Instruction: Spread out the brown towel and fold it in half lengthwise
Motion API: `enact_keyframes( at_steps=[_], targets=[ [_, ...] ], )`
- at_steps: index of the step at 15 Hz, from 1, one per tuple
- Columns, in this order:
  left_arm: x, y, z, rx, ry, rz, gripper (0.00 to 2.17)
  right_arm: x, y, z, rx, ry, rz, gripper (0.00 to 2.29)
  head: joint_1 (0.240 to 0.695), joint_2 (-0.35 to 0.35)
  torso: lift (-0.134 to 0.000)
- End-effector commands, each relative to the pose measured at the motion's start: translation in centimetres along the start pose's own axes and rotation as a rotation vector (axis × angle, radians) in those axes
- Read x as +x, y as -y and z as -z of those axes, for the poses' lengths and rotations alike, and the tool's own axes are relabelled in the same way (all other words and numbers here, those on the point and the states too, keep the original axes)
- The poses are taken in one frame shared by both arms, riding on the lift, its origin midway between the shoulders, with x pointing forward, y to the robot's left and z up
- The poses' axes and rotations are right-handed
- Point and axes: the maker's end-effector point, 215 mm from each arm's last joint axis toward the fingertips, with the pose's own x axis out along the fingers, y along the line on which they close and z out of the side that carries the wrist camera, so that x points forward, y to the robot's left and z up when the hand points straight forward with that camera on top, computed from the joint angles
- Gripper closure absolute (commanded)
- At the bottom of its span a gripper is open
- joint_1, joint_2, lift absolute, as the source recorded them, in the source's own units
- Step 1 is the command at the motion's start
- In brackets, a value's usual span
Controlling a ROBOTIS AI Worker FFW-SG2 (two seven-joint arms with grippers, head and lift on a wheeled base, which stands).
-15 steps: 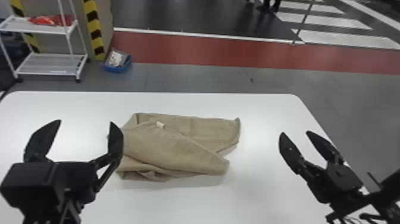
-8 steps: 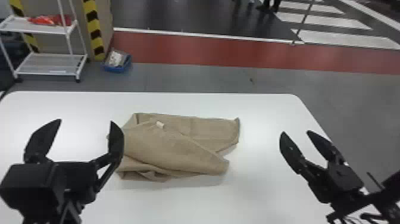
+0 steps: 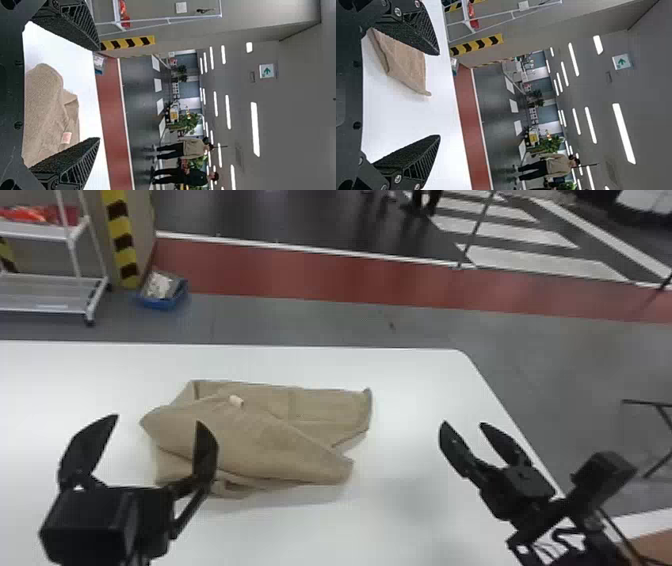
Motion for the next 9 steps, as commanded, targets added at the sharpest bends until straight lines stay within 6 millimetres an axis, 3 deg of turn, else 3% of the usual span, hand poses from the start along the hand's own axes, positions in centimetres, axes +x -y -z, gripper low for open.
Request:
enact_keyframes(
  at_steps=[1, 5, 7, 9],
  targets=[
    [-0.1, 3.3, 1.0, 0.018, -0.011, 0.053, 0.09, -0.2, 2.5, 1.7, 0.01, -0.028, 0.049, 0.15, 0.695, -0.297, -0.125],
    [0.1, 9.6, 2.3, 0.069, -0.038, 0.143, 0.09, -1.8, 6.3, 1.9, -0.001, -0.043, 0.14, 0.15, 0.695, -0.35, -0.125],
    [0.9, 11.0, 2.4, 0.073, -0.045, 0.159, 0.12, -2.9, 8.0, 2.0, 0.012, -0.054, 0.175, 0.15, 0.695, -0.35, -0.125],
    [1.5, 13.3, 4.4, 0.109, -0.1, 0.193, 0.15, -4.2, 10.3, 2.8, 0.035, -0.087, 0.234, 0.16, 0.695, -0.35, -0.125]
  ],
)
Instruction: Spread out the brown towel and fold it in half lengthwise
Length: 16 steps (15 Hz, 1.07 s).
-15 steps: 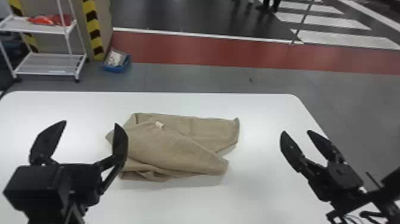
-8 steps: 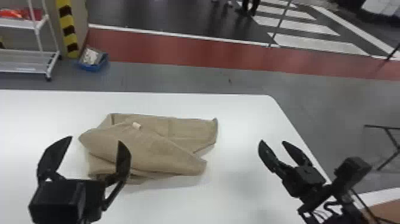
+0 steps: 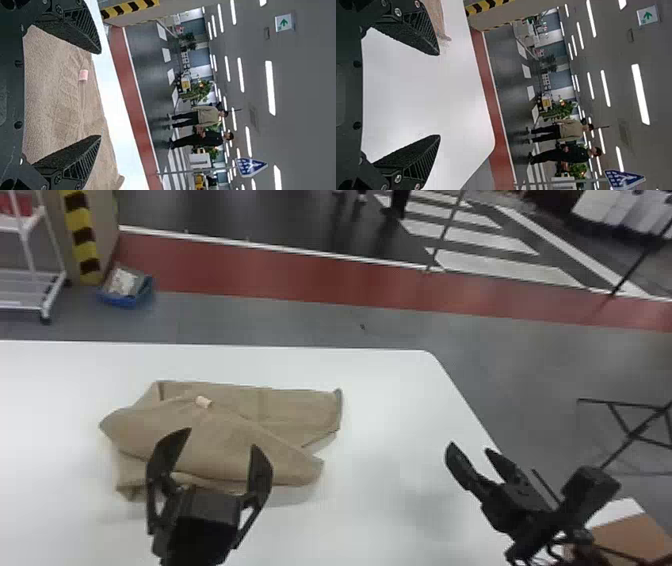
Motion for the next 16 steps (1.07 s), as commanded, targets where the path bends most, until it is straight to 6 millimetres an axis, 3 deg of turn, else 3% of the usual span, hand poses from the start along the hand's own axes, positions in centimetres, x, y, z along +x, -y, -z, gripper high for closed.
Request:
enact_keyframes(
  at_steps=[1, 4, 8, 9, 16],
  targets=[
    [1.4, 2.9, 1.8, 0.045, -0.057, 0.048, 0.15, -1.0, 2.5, 0.8, 0.025, -0.033, 0.058, 0.16, 0.695, -0.35, -0.125],
    [2.6, 6.6, 2.6, 0.059, -0.076, 0.111, 0.21, -2.2, 4.1, 0.6, 0.037, -0.024, 0.081, 0.18, 0.695, -0.35, -0.125],
    [3.2, 10.1, 5.1, 0.116, -0.155, 0.176, 0.21, -2.3, 4.0, 0.7, 0.051, -0.025, 0.075, 0.18, 0.695, -0.35, -0.125],
    [3.3, 10.7, 4.9, 0.109, -0.16, 0.185, 0.21, -2.2, 3.8, 0.7, 0.052, -0.025, 0.073, 0.18, 0.695, -0.35, -0.125],
    [3.8, 10.6, 6.7, 0.138, -0.215, 0.179, 0.3, -2.2, 3.6, 0.7, 0.067, -0.021, 0.062, 0.18, 0.695, -0.35, -0.125]
  ],
)
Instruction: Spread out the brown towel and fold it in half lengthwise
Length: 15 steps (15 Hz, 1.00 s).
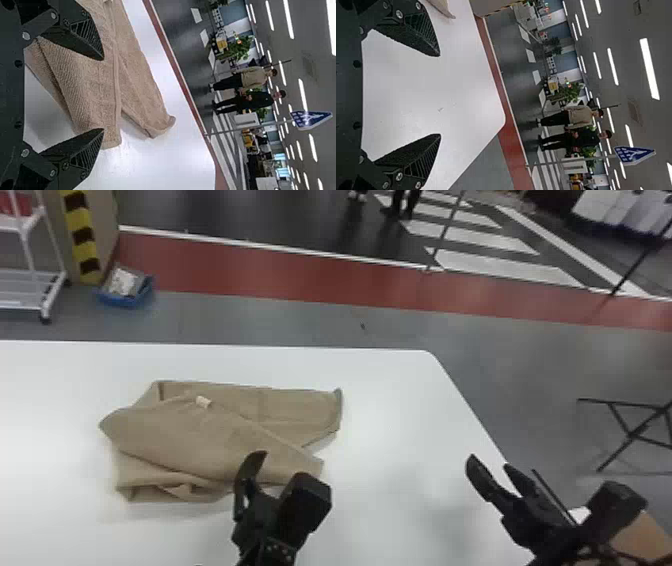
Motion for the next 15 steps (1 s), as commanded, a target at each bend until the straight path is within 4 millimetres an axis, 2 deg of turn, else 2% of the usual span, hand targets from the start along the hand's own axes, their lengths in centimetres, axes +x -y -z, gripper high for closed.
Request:
enact_keyframes(
  at_steps=[1, 3, 6, 7, 9, 10, 11, 13, 15],
  targets=[
    [0.1, -0.4, 0.5, 0.01, -0.013, -0.006, 0.3, -0.2, 0.2, -0.2, 0.015, 0.007, 0.001, 0.18, 0.695, -0.35, -0.125],
    [0.2, -0.6, 0.8, 0.016, -0.023, -0.011, 0.3, -0.2, 0.1, -0.2, 0.021, 0.01, -0.001, 0.18, 0.695, -0.35, -0.125],
    [0.2, -1.1, 3.1, 0.047, -0.096, -0.018, 0.36, -0.1, -0.1, -0.3, 0.022, 0.011, -0.005, 0.18, 0.695, -0.35, -0.125],
    [0.2, -1.3, 3.5, 0.045, -0.104, -0.017, 0.42, -0.1, -0.1, -0.3, 0.023, 0.011, -0.006, 0.18, 0.695, -0.35, -0.125],
    [0.1, -1.7, 3.6, 0.043, -0.106, -0.023, 0.8, -0.1, -0.2, -0.4, 0.026, 0.014, -0.008, 0.18, 0.695, -0.35, -0.125],
    [0.0, -1.7, 3.5, 0.043, -0.101, -0.025, 1.14, -0.1, -0.2, -0.3, 0.027, 0.014, -0.009, 0.18, 0.695, -0.35, -0.125],
    [-0.1, -1.7, 3.4, 0.038, -0.098, -0.027, 1.37, 0.0, -0.3, -0.3, 0.028, 0.014, -0.011, 0.18, 0.695, -0.35, -0.125],
    [-0.7, -1.7, 1.8, 0.007, -0.058, -0.026, 1.44, 0.0, -0.3, -0.3, 0.028, 0.014, -0.01, 0.18, 0.695, -0.35, -0.125],
    [-1.2, -2.7, -0.4, -0.027, -0.02, -0.034, 1.44, 0.1, -0.5, -0.3, 0.028, 0.014, -0.013, 0.18, 0.695, -0.35, -0.125]
  ],
)
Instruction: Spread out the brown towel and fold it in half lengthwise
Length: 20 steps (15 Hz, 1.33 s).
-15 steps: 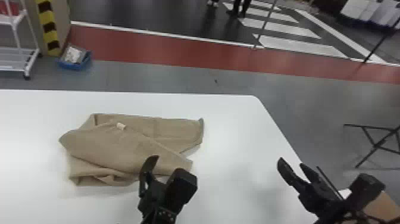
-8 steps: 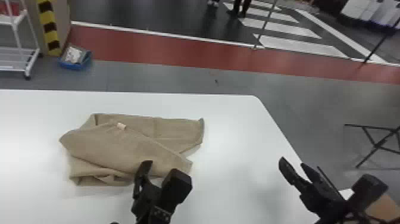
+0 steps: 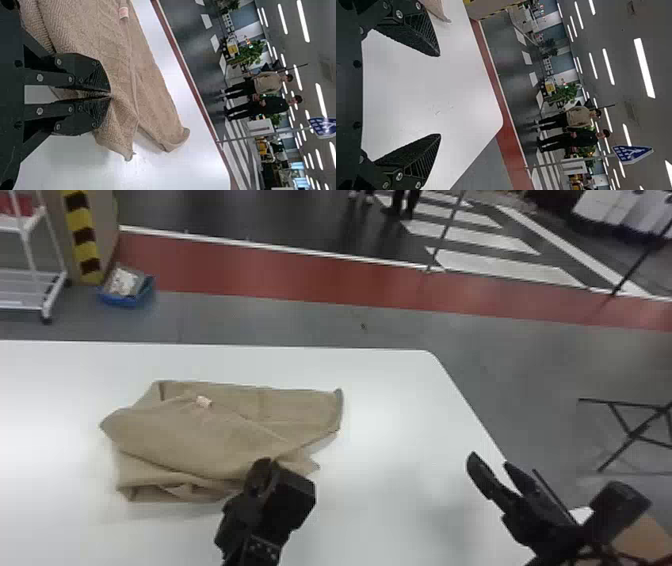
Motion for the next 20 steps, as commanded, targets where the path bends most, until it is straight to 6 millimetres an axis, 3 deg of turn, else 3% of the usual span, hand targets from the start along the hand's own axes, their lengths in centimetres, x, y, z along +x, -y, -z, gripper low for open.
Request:
enact_keyframes(
  at_steps=[1, 2, 7, 10, 12, 14, 17, 19, 20],
  targets=[
    [-0.8, -0.9, -2.3, -0.034, 0.043, -0.006, 1.44, 0.2, -0.3, 0.0, 0.004, 0.004, -0.002, 0.18, 0.695, -0.35, -0.125],
    [-1.3, -1.0, -3.0, -0.052, 0.055, 0.0, 1.45, 0.3, -0.4, -0.1, 0.003, 0.004, -0.004, 0.18, 0.695, -0.35, -0.125],
    [-3.2, -8.3, -4.1, -0.13, 0.088, -0.09, 1.44, 0.6, -0.6, -0.1, 0.003, 0.006, -0.007, 0.18, 0.695, -0.35, -0.125],
    [-4.6, -17.4, -0.1, -0.178, 0.031, -0.242, 1.44, 1.1, -1.3, -0.1, 0.006, 0.008, -0.017, 0.18, 0.695, -0.35, -0.125],
    [-5.3, -21.5, 3.1, -0.172, -0.026, -0.317, 1.44, 1.3, -1.9, 0.0, 0.007, 0.004, -0.026, 0.18, 0.695, -0.35, -0.125],
    [-5.6, -23.7, 6.6, -0.185, -0.088, -0.354, 1.43, 1.6, -2.8, 0.4, 0.009, -0.006, -0.038, 0.18, 0.695, -0.35, -0.125],
    [-5.9, -24.5, 10.5, -0.198, -0.157, -0.366, 1.02, 1.9, -4.1, 0.5, 0.006, -0.013, -0.056, 0.18, 0.695, -0.322, -0.125],
    [-6.3, -25.0, 11.2, -0.2, -0.168, -0.381, 0.14, 1.9, -4.4, 0.3, 0.002, -0.013, -0.06, 0.18, 0.695, -0.298, -0.125],
    [-6.9, -25.7, 11.4, -0.202, -0.172, -0.404, 0.02, 1.8, -4.4, 0.2, 0.0, -0.014, -0.06, 0.18, 0.695, -0.283, -0.125]
  ],
)
